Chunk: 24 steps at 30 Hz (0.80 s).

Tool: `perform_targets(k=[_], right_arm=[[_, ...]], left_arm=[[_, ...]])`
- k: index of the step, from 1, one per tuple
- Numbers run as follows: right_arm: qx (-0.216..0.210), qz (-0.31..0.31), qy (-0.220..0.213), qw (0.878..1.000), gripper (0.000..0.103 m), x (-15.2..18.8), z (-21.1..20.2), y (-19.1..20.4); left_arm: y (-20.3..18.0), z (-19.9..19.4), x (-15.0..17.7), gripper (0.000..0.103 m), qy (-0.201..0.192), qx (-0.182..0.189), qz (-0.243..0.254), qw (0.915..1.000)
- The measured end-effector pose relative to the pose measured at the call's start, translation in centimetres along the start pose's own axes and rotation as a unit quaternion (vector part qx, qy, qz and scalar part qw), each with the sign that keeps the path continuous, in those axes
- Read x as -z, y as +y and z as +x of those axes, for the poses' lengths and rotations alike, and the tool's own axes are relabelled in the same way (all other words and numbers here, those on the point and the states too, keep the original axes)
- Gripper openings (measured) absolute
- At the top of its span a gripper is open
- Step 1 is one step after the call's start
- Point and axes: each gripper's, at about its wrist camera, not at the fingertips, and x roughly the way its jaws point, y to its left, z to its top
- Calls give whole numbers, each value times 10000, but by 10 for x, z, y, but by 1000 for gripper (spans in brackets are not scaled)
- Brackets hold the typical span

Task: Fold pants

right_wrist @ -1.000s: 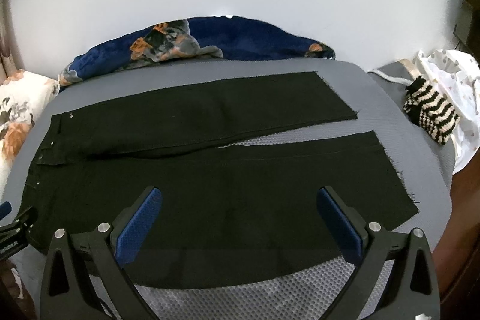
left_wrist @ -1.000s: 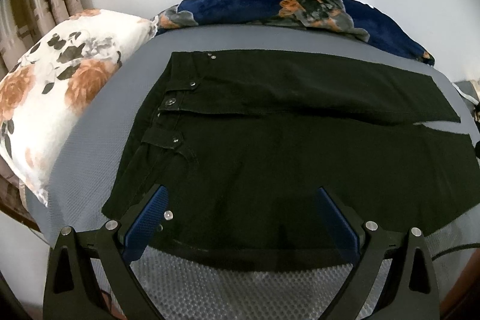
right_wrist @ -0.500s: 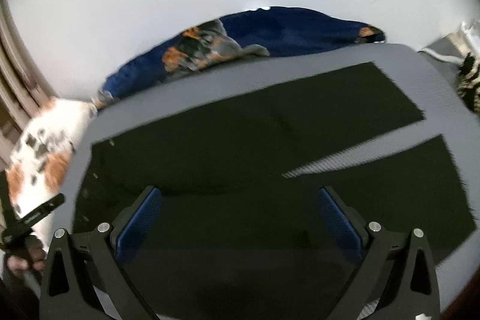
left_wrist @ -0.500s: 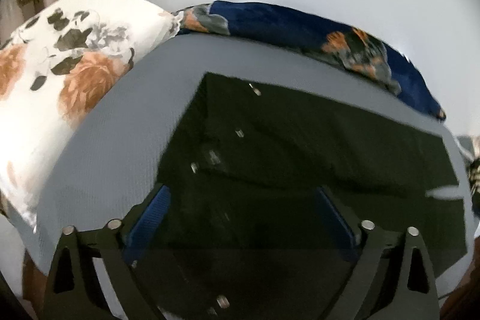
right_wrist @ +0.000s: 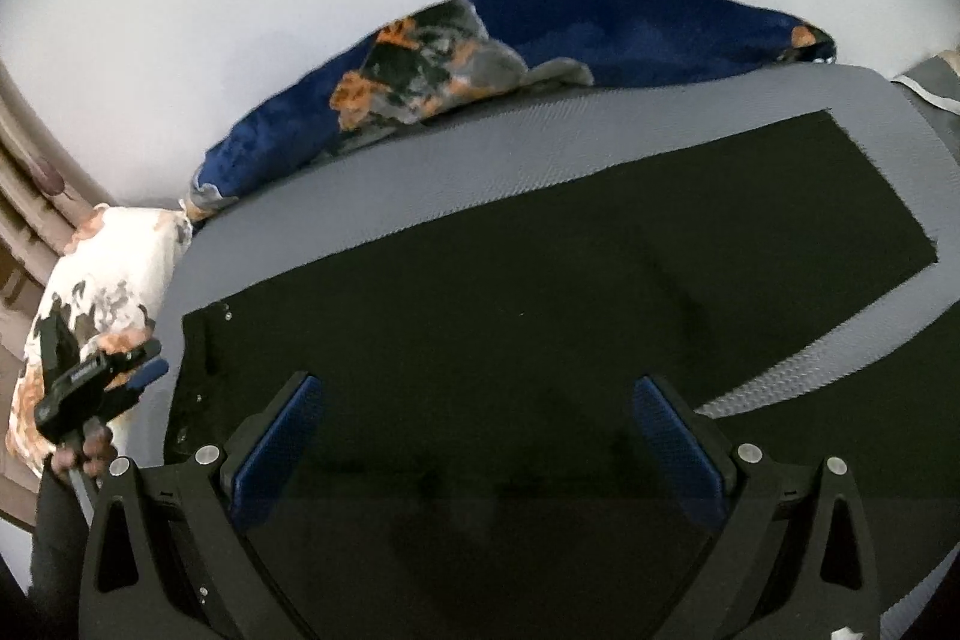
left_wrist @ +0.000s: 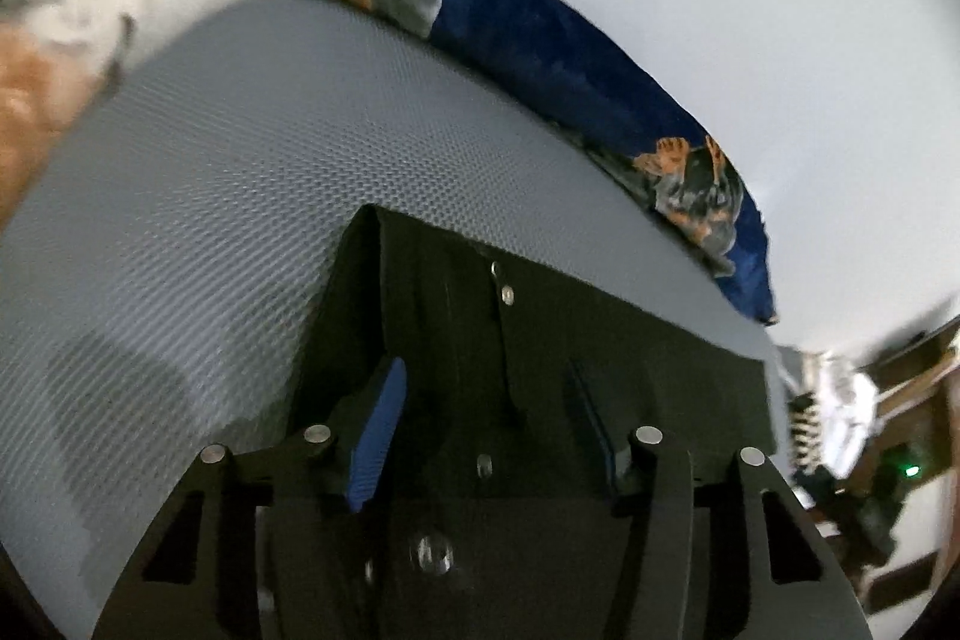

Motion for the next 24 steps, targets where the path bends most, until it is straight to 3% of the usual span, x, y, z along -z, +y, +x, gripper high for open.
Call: perform_targets(k=[7, 14, 24], right_arm=[[137, -23, 276, 9995, 103, -5, 36, 15], [176, -172, 442, 9987, 103, -18, 64, 31], [117, -384, 472, 9981, 103, -32, 86, 46]], left_arm=[[28, 37, -37, 52, 345, 149, -314, 9988], [34, 55, -52, 28, 678, 777, -441, 9937], [35, 87, -71, 26, 789, 937, -606, 9906]])
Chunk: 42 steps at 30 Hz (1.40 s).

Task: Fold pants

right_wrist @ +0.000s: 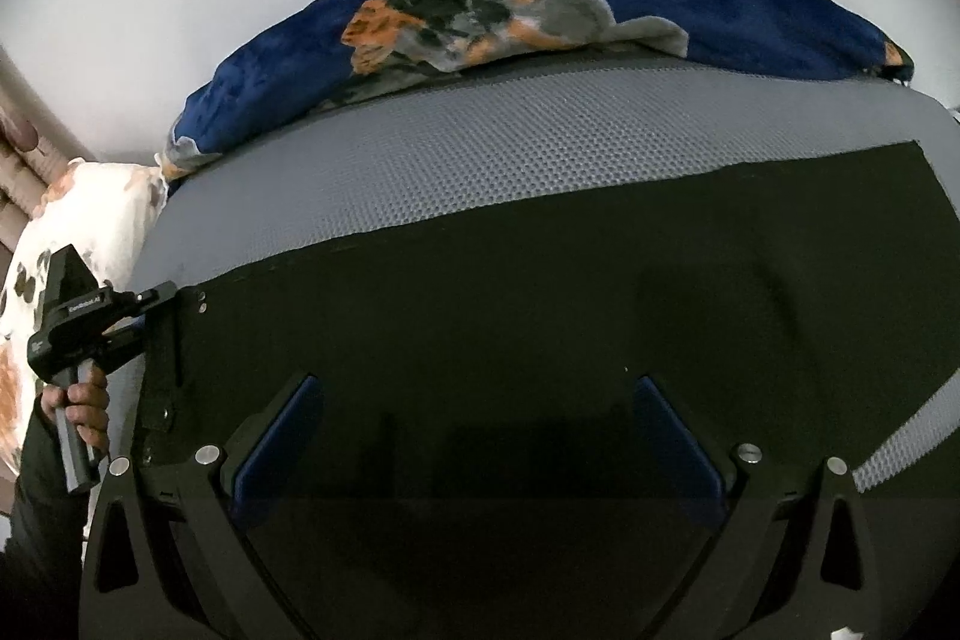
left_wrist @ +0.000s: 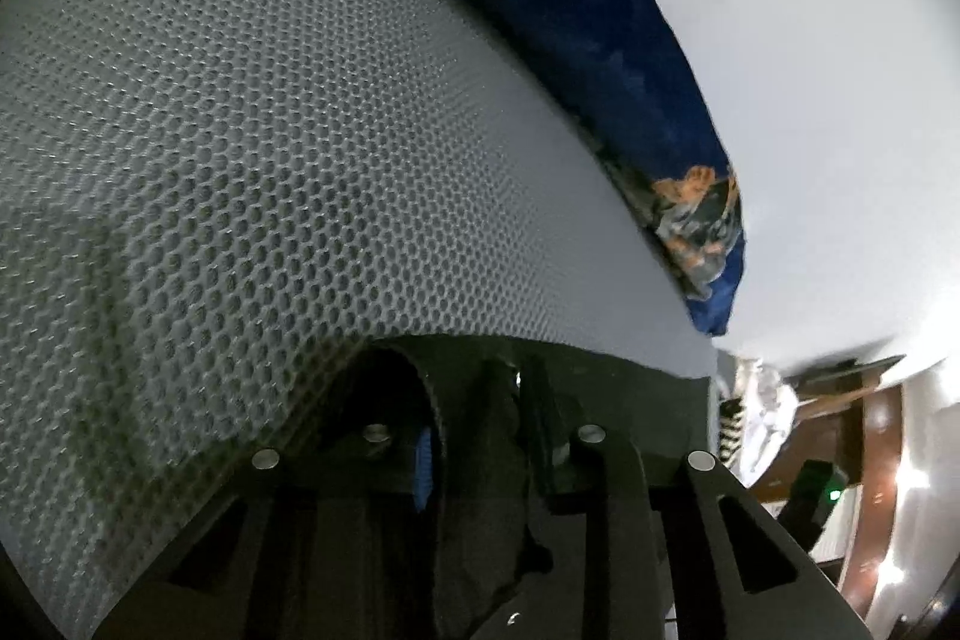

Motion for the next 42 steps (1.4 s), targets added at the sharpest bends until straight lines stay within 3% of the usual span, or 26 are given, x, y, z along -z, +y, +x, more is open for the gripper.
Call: perform_targets(k=[3, 5, 7, 13, 17, 23, 27, 30, 32, 34, 39, 42], right_arm=[[31, -71, -24, 10000, 103, -2, 2, -1], [61, -190, -32, 9998, 103, -5, 4, -3], [87, -390, -29, 9992, 103, -8, 5, -6], [-377, -1665, 248, 9850, 103, -34, 13, -12], [-806, -2469, 627, 9636, 100, -67, 28, -11], [-1217, -3454, 1234, 9223, 86, -107, 60, -1], [-1326, -3960, 1674, 8931, 76, -116, 88, 6], [-1565, -4121, 2082, 8731, 62, -116, 106, 6], [-1588, -4245, 2285, 8616, 60, -113, 112, 5], [-1530, -4366, 2407, 8532, 49, -110, 114, 3], [-1219, -4348, 2225, 8640, 16, -107, 106, -4], [-842, -4423, 1801, 8746, 11, -100, 82, 2]], left_arm=[[3, 0, 3, 25, -102, 90, -61, 9999], [0, -3, 7, 13, -214, -27, 17, 9998], [-4, -9, 11, 11, -306, -40, 110, 9995], [-52, -48, 35, 8, -823, 174, 918, 9922], [-80, -75, 58, 8, -1056, 398, 1439, 9831], [-95, -94, 77, 8, -1261, 436, 1660, 9771], [-96, -102, 85, 8, -1346, 394, 1641, 9764], [-100, -101, 88, 8, -1389, 264, 1682, 9756], [-100, -101, 88, 8, -1394, 228, 1668, 9758], [-100, -100, 89, 8, -1385, 167, 1650, 9764], [-100, -95, 86, 8, -1314, 91, 1601, 9783], [-99, -94, 84, 8, -1316, 2, 1593, 9784]])
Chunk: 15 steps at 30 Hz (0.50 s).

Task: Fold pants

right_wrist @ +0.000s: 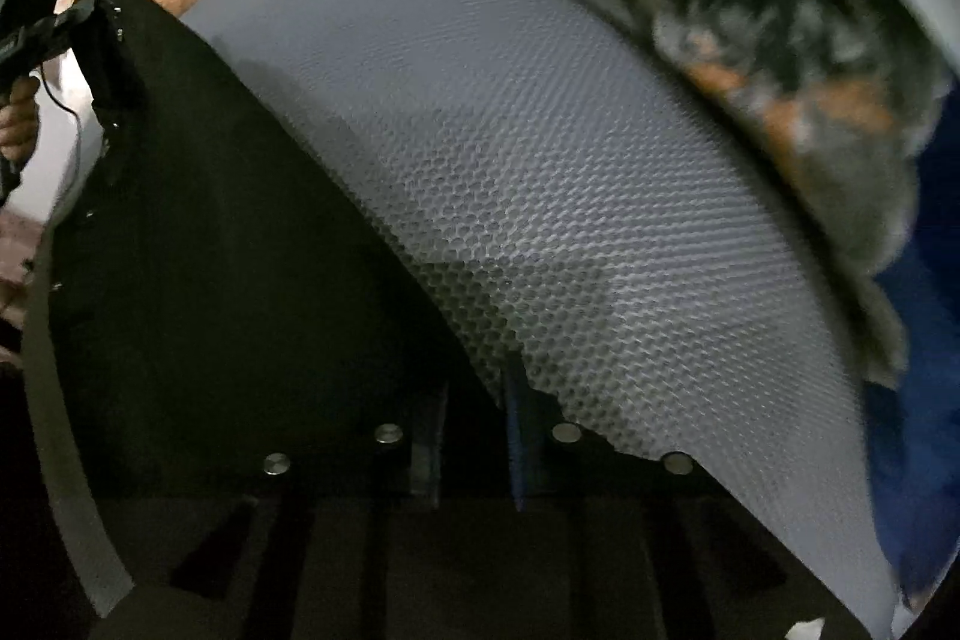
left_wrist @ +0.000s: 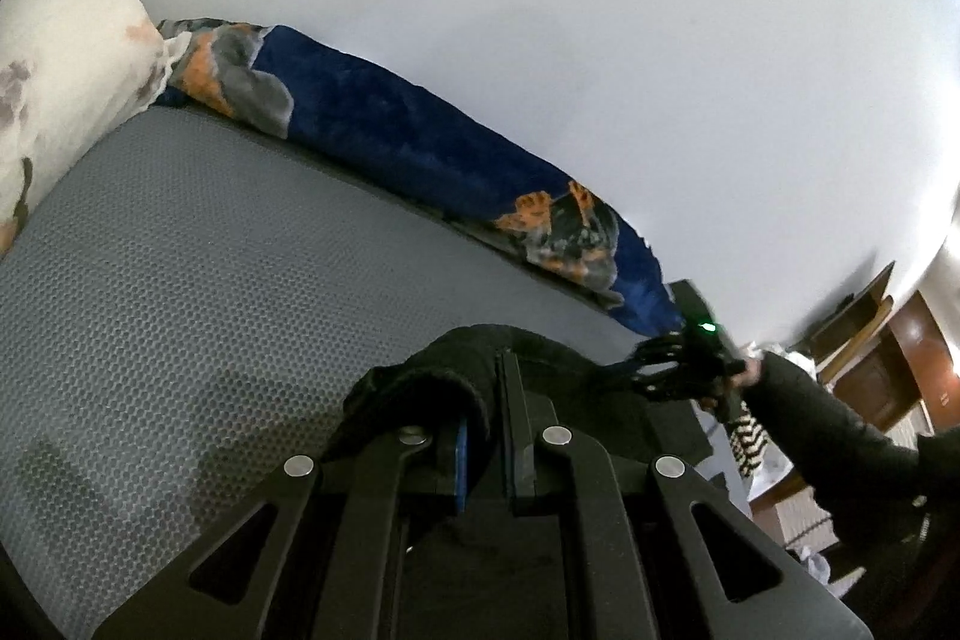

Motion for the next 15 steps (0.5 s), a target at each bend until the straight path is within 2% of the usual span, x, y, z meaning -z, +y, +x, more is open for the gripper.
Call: perform_targets(k=[5, 9, 15], right_arm=[[983, 100, -377, 9944, 10, 20, -41, 42], [1495, 374, -699, 9856, 9, 51, -81, 81], [1583, 874, -1151, 9768, 6, 102, -120, 146]], left_arm=[[-2, -5, 1, 8, 93, -136, 117, 9998], [-13, -23, 7, 8, 181, -178, 398, 9989], [-30, -68, 42, 8, 374, -76, 797, 9961]])
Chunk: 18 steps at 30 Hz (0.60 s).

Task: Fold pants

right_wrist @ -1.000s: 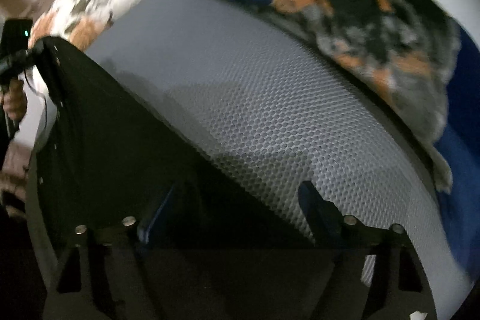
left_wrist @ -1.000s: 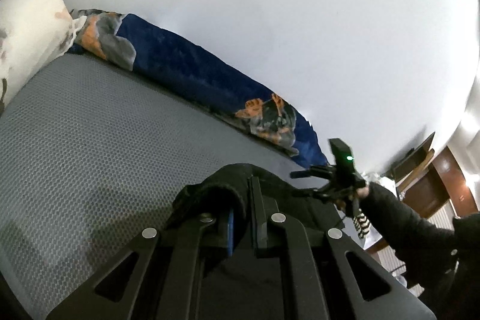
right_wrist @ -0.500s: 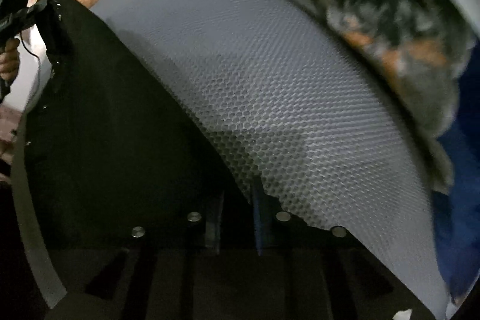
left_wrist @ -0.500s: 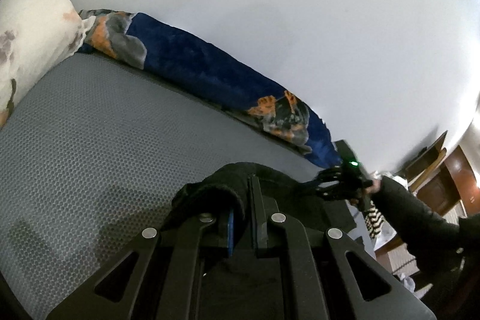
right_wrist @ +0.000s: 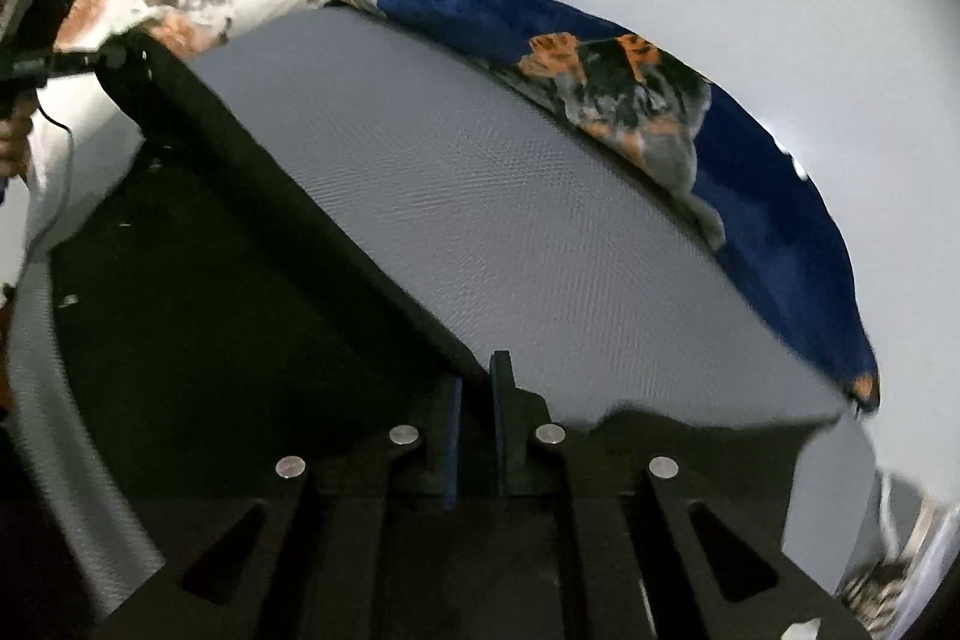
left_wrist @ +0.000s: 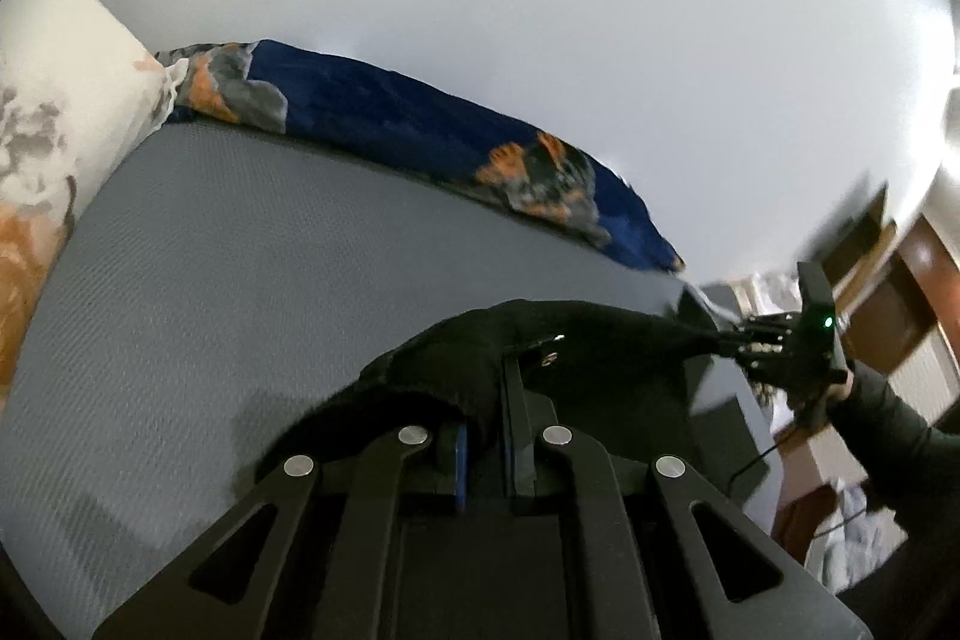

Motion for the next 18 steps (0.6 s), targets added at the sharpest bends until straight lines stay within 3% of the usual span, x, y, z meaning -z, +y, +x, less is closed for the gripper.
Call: perform_targets(k=[4, 9, 15, 18], right_arm=[[-212, 477, 19, 9986, 6, 40, -20, 22], [-561, 852, 289, 9944, 5, 87, -17, 49], [-844, 1252, 709, 9860, 5, 127, 17, 70], [-817, 1239, 880, 9850, 5, 132, 35, 74]], left_arm=[[-11, -25, 41, 8, 227, 143, 186, 9995], [-8, -30, 98, 9, 733, 57, 192, 9971], [4, -10, 148, 12, 1490, -371, 188, 9880], [3, -8, 155, 17, 1605, -555, 273, 9851]])
